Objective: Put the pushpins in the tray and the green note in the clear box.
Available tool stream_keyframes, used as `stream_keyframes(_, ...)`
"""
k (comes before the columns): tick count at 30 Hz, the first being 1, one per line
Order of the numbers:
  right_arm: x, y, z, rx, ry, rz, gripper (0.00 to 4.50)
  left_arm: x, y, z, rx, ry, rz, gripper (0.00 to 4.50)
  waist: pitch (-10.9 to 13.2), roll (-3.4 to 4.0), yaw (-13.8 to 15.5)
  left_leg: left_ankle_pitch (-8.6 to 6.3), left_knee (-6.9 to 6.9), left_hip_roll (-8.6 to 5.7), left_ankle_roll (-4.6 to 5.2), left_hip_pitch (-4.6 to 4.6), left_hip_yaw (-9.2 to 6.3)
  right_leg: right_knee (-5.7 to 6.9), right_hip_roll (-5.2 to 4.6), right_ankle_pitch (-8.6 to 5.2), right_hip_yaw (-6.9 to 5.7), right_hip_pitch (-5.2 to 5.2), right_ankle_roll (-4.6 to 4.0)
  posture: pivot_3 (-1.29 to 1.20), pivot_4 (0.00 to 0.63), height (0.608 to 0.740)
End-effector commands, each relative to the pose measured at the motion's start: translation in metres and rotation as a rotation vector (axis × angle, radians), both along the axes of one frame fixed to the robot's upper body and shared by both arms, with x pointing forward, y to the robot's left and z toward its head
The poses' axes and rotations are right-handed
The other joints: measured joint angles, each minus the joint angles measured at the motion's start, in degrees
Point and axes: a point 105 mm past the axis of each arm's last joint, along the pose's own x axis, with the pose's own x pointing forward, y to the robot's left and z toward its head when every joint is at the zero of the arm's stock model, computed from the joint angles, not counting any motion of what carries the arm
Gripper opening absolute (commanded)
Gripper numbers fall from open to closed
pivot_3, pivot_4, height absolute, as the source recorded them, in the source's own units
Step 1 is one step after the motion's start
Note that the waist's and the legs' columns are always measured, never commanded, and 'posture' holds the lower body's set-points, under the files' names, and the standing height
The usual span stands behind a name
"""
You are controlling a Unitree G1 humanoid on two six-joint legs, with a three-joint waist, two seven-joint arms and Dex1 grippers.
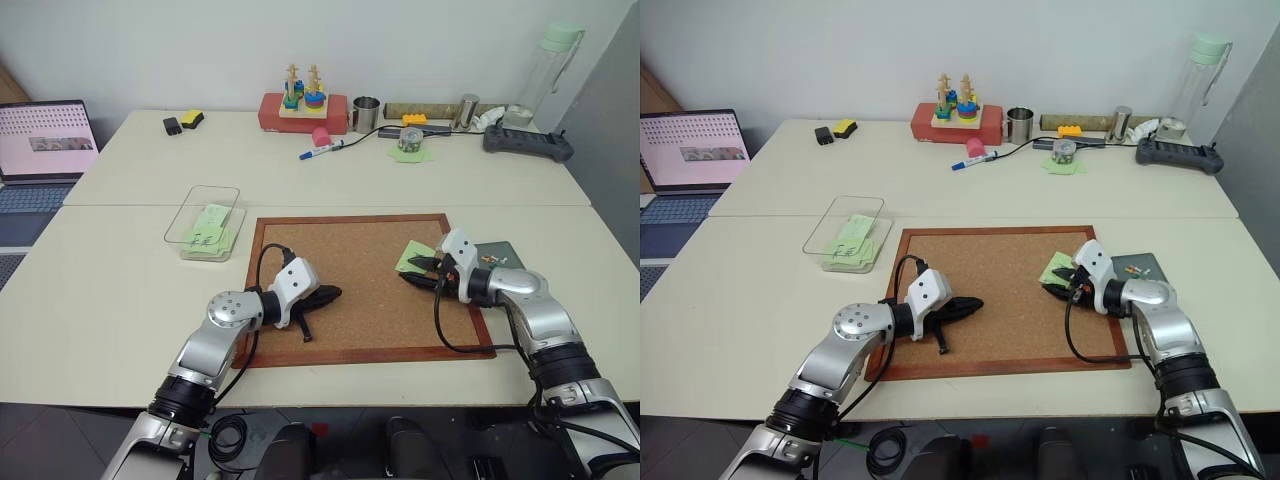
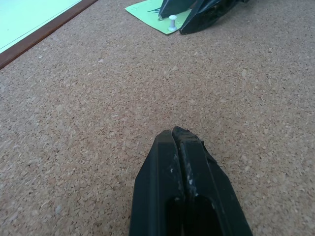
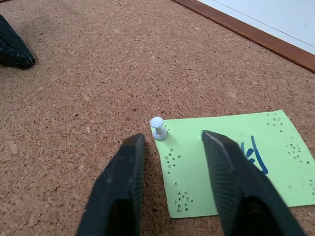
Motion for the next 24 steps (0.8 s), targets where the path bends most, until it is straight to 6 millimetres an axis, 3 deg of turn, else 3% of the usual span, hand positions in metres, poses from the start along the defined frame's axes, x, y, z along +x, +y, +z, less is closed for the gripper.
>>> stream_keyframes(1,0.004,0.003,0.012,0.013,-0.054,0.015,1.08,-0.004,0.001,-0.008,0.022,0.026,-0.001,0.0,0.0,0.0,0.0,0.0,0.0,0.0,0.0,0.0,0.0,0.0,0.0,0.0,0.0,0.0,0.0,0.0,0.15,0.74)
stream_keyframes(7,0.003,0.007,0.011,0.021,-0.053,0.028,0.05,-0.004,0.001,-0.009,0.024,0.027,-0.002,0.0,0.0,0.0,0.0,0.0,0.01,0.0,0.0,0.01,0.01,0.0,0.0,0.0,0.01,0.0,0.0,0.0,0.15,0.74)
stream_keyframes(13,0.003,0.008,0.016,0.044,-0.056,0.032,0.05,-0.004,0.001,-0.009,0.026,0.028,0.001,0.0,0.0,0.0,0.0,0.0,0.0,0.0,0.0,0.01,0.0,0.0,0.0,0.0,0.0,0.0,0.0,0.0,0.15,0.74)
stream_keyframes(24,-0.006,0.007,0.051,0.123,-0.08,0.074,0.05,-0.001,0.002,-0.008,0.005,0.04,0.021,0.0,0.0,0.01,0.0,0.0,0.0,0.0,0.0,-0.01,-0.01,0.0,0.0,0.0,0.0,0.0,0.0,0.0,0.15,0.74)
